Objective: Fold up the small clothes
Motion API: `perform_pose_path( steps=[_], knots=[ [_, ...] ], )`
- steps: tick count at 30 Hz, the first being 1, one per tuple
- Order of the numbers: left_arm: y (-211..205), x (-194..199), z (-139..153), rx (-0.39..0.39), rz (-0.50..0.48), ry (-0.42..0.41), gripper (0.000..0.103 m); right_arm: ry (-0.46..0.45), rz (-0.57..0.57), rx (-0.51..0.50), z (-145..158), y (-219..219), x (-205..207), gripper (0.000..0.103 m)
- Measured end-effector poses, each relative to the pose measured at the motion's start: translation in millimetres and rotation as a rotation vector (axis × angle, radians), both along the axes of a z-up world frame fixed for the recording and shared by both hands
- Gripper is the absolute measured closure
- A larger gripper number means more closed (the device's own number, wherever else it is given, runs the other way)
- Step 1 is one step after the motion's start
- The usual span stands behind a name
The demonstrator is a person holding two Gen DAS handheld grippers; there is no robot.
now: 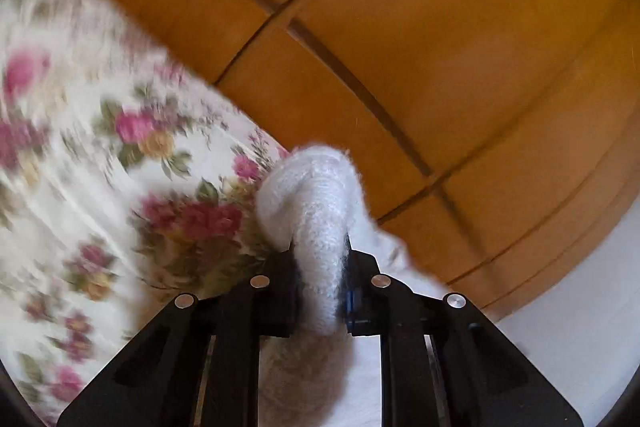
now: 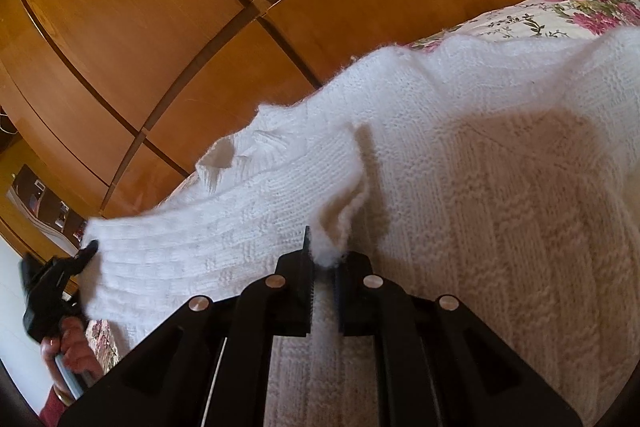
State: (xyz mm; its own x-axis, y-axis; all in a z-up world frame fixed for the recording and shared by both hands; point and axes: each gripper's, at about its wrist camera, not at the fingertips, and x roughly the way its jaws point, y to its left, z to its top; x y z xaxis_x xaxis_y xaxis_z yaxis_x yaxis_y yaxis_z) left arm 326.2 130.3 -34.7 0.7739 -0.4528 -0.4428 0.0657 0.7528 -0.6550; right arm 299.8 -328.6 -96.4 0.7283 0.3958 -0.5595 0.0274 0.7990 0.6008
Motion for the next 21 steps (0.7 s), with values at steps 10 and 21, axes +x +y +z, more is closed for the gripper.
perform_pose_path(
  steps=[10, 21],
  knots=[
    [20, 32, -40, -0.033, 0.037, 0.191, 0.016, 0.006, 0.002, -0.006, 1, 3, 2, 0.097],
    [-19, 64, -16, 0.518, 0.077, 0.143, 0.089, 0.002, 0.013, -0.022, 1, 8, 4, 0.097]
  ],
)
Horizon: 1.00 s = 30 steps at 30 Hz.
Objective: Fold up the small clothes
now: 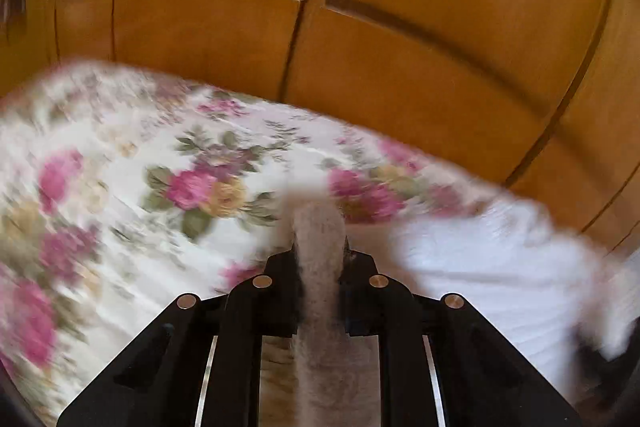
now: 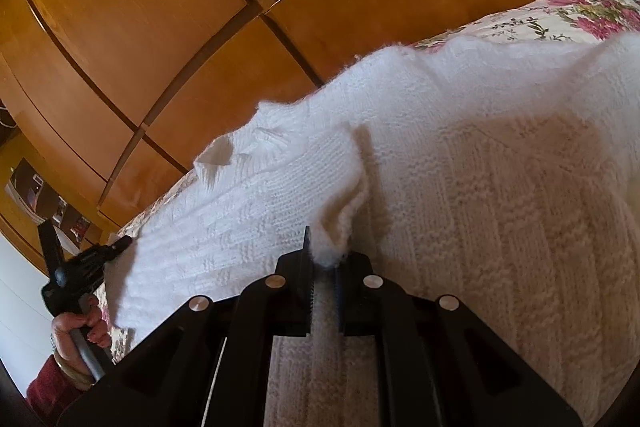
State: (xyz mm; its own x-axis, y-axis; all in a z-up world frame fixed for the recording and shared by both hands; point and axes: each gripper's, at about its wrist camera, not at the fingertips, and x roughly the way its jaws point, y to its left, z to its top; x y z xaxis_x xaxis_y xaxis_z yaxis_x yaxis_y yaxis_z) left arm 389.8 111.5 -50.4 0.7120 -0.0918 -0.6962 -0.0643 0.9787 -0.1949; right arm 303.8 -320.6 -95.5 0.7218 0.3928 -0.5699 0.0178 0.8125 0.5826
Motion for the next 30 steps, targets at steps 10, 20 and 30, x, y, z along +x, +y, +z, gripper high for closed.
perform_pose_path(
  steps=[10, 20, 30],
  knots=[
    [13, -83, 17, -0.07, 0.232, -0.141, 0.025, 0.005, 0.002, 0.012, -3, -2, 3, 0.092],
    [2, -58, -32, 0.04, 0.218, 0.133, 0.046, -0.005, 0.006, 0.0, 0, 0, 1, 0.081],
    [-49, -136, -4, -0.048, 0.183, -0.022, 0.014, -0.086, -0.084, 0.049, 9, -18, -26, 0.052]
  ],
)
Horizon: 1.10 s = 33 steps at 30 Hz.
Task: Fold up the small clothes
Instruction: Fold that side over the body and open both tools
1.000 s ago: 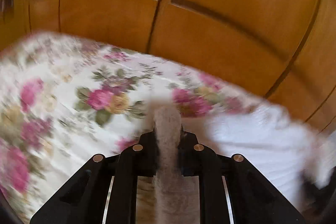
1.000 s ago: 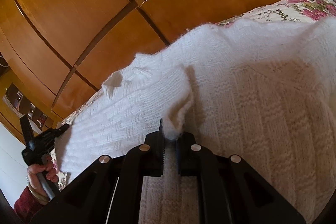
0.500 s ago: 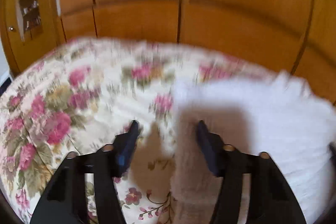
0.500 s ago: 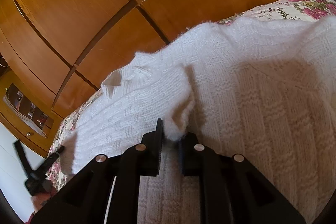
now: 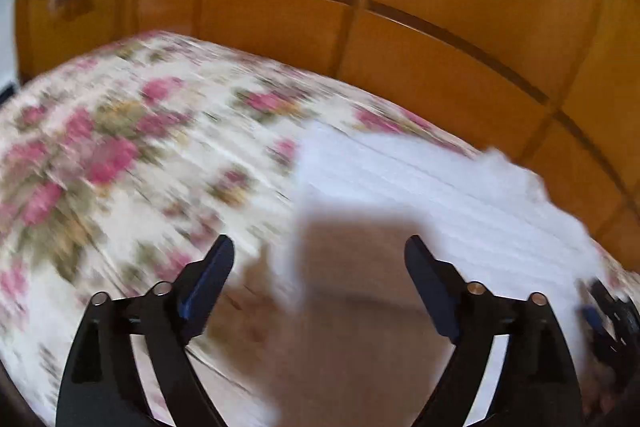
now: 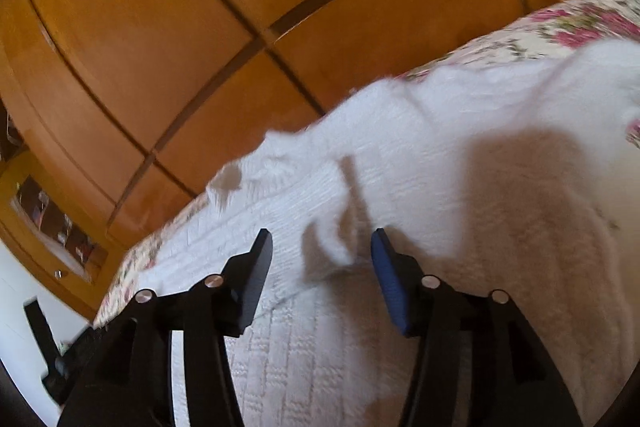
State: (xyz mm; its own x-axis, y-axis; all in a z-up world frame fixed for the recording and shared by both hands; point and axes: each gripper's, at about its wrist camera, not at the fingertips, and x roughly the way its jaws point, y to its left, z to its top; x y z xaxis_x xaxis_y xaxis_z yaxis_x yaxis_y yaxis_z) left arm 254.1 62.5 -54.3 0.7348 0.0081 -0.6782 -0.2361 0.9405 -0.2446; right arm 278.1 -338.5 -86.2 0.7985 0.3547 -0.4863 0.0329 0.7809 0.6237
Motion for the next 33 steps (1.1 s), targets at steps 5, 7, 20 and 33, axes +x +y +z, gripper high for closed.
perform_pose_path(
  steps=[5, 7, 20, 33],
  knots=[
    [-18, 6, -30, -0.002, -0.091, 0.12, 0.014, 0.028, -0.031, 0.045, -1, -14, -21, 0.052],
    [-18, 6, -30, -0.005, -0.094, 0.114, 0.013, 0.049, -0.02, 0.033, 2, -18, -29, 0.054],
    [-20, 9, -35, -0.011, -0.115, 0.117, 0.006, 0.103, -0.342, 0.037, 7, -171, -98, 0.054],
    [-21, 10, -36, -0.003, -0.121, 0.122, 0.004, 0.109, -0.715, 0.282, -32, -321, -153, 0.072]
  ],
)
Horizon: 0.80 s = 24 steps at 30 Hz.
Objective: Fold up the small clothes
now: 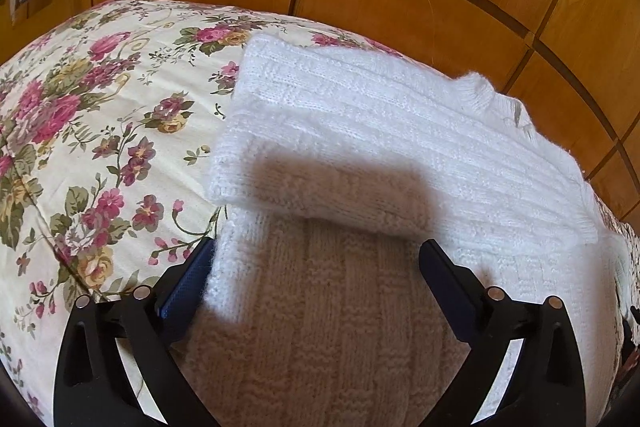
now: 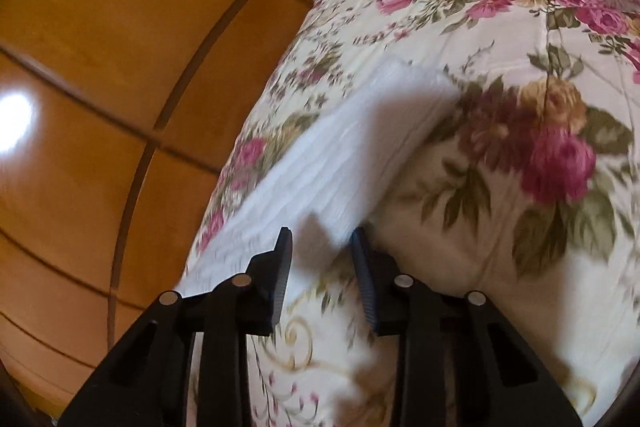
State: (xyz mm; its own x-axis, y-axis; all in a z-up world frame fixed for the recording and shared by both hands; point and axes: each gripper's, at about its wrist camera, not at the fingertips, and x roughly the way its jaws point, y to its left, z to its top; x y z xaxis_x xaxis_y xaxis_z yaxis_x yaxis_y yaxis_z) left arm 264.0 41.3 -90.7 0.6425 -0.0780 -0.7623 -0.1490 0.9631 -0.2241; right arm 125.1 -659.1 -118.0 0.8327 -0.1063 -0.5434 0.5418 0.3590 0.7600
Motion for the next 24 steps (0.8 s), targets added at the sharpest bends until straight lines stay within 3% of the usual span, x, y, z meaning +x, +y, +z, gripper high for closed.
perform_pose_path(
  steps=[4, 6, 7, 8, 11, 18, 24],
  knots=[
    [0, 0, -1, 0.0, 0.0, -0.002, 0.004, 0.009, -0.031, -0.009, -1, -16, 4, 0.074],
    [0, 1, -1, -0.002, 0.0, -0.003, 0.004, 0.029, -0.043, -0.018, 0, -21, 9, 0.08],
    [0, 1, -1, -0.004, -0.002, -0.005, 0.004, 0.042, -0.045, -0.019, -1, -25, 11, 0.091],
    [1, 1, -1, -0.006, -0.002, -0.006, 0.004, 0.056, -0.042, -0.016, -2, -29, 12, 0.095],
    [1, 1, -2, -0.013, -0.002, -0.009, 0.004, 0.085, -0.046, -0.008, -1, -38, 15, 0.096],
    [3, 0, -3, -0.029, -0.002, -0.017, 0.004, 0.121, -0.098, -0.167, 51, -60, 18, 0.097],
    [4, 0, -2, -0.034, -0.002, -0.021, 0.004, 0.258, -0.033, -0.279, 69, -42, 49, 0.097]
  ],
)
